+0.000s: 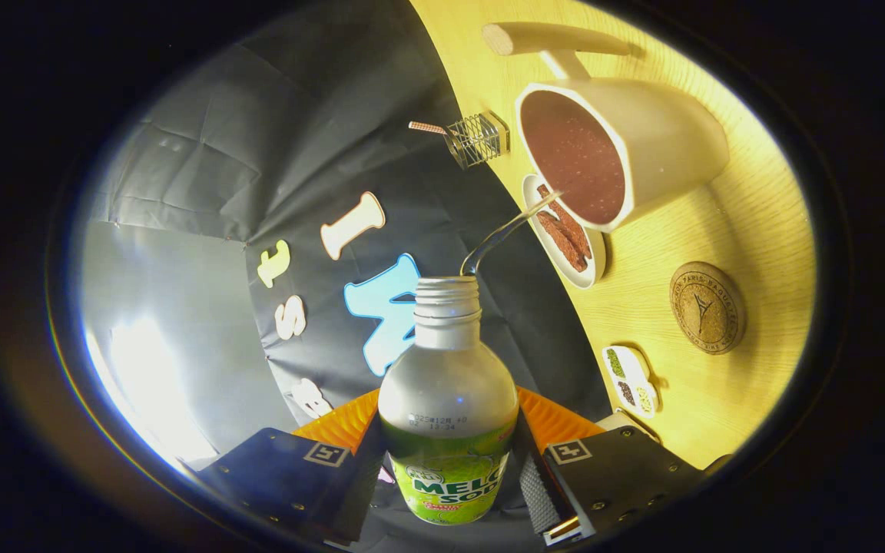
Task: Take the bottle from table, then pour the juice into the cup, finally place the bottle on the coaster
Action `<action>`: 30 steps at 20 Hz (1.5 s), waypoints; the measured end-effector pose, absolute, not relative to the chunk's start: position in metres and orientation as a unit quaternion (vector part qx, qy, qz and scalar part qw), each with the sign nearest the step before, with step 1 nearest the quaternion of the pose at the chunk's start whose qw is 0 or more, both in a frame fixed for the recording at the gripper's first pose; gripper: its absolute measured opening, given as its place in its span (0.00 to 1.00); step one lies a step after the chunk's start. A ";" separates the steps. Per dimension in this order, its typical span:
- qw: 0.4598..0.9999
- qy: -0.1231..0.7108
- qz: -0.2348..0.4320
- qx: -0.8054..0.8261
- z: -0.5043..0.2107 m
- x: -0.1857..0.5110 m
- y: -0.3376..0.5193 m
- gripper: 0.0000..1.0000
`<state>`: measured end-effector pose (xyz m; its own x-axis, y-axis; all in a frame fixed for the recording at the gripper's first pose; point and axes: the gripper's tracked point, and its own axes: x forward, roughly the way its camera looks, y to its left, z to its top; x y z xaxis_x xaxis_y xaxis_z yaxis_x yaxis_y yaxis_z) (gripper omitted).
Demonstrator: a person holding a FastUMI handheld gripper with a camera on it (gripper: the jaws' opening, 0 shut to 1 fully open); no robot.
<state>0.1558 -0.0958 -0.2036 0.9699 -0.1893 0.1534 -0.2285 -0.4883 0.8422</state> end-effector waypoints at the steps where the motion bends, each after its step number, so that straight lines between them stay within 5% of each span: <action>1: 0.490 -0.121 0.020 0.863 -0.204 0.157 -0.096 0.78; 30: 0.456 -0.125 -0.018 0.881 -0.248 0.154 -0.116 0.78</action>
<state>0.1538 -0.1157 -0.2477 0.9682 -0.2365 0.0813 -0.2029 -0.5526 0.8083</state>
